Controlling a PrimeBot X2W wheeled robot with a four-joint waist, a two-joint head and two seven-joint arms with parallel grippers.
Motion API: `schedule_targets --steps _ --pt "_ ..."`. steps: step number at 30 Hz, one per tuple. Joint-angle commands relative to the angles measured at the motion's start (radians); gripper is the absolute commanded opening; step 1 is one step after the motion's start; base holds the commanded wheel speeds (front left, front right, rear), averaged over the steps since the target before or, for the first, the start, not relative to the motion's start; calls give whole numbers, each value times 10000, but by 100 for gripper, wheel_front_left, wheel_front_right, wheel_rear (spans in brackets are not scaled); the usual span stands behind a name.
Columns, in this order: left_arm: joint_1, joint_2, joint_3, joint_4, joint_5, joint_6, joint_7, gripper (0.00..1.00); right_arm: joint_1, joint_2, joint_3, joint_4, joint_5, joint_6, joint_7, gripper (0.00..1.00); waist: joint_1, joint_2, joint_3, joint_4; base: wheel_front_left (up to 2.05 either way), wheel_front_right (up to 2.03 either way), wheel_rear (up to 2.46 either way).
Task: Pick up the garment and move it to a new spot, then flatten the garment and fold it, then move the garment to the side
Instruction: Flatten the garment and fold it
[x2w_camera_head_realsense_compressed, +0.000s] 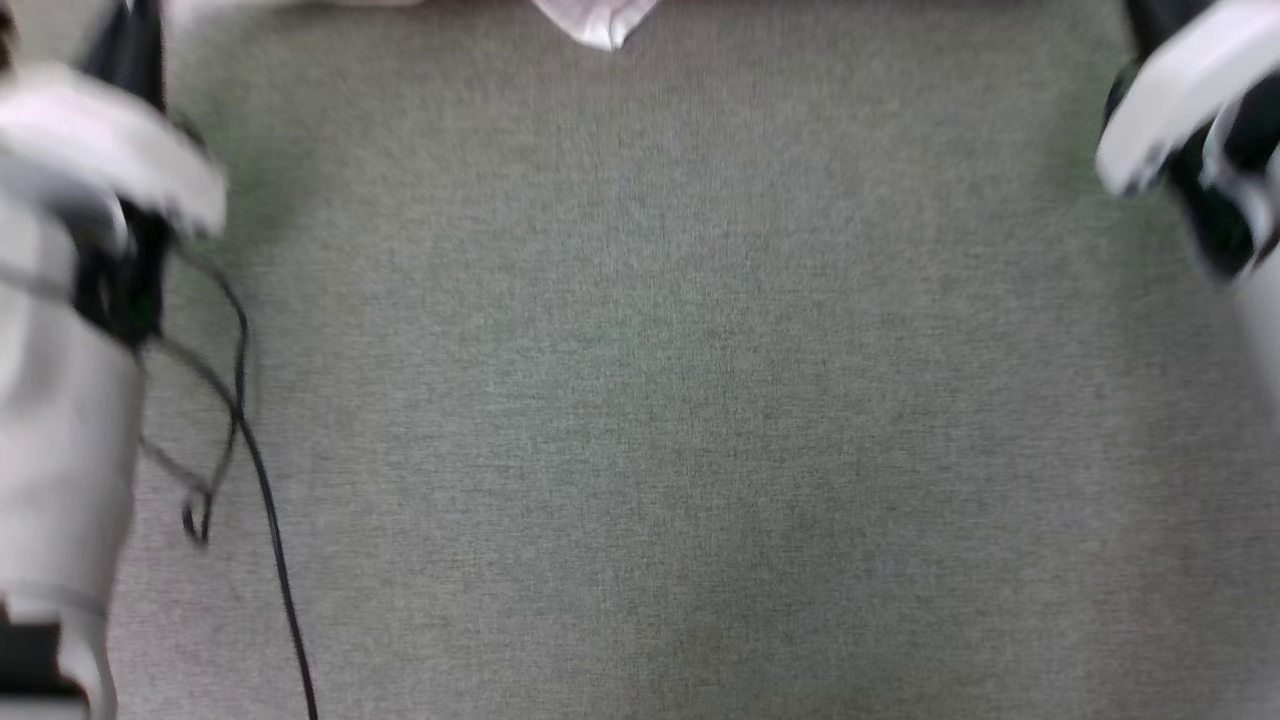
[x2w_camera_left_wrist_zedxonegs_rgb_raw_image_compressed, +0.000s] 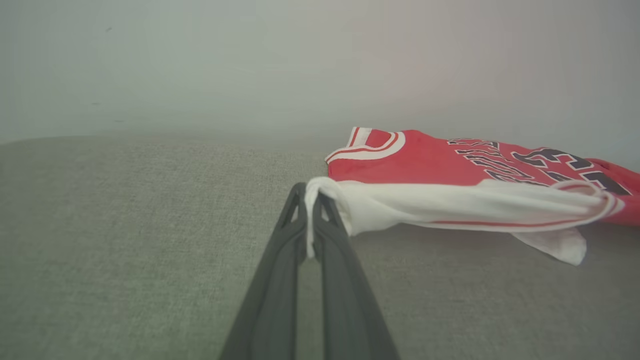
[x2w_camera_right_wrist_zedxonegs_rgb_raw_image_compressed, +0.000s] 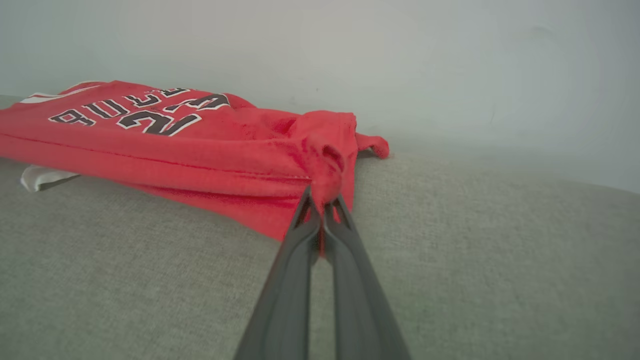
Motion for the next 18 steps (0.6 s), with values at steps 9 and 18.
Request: schedule_targets --steps 9,18 --pt "3838 82 605 -1111 -749 41 -673 0 3110 -636 377 -763 993 -26 -173 0 0 0 -1930 19 0 0 0" --pt "7426 -222 904 -2711 -1196 576 -616 0 6258 -819 241 -1694 1312 -26 141 0 0 0 -3514 162 0 0 0"
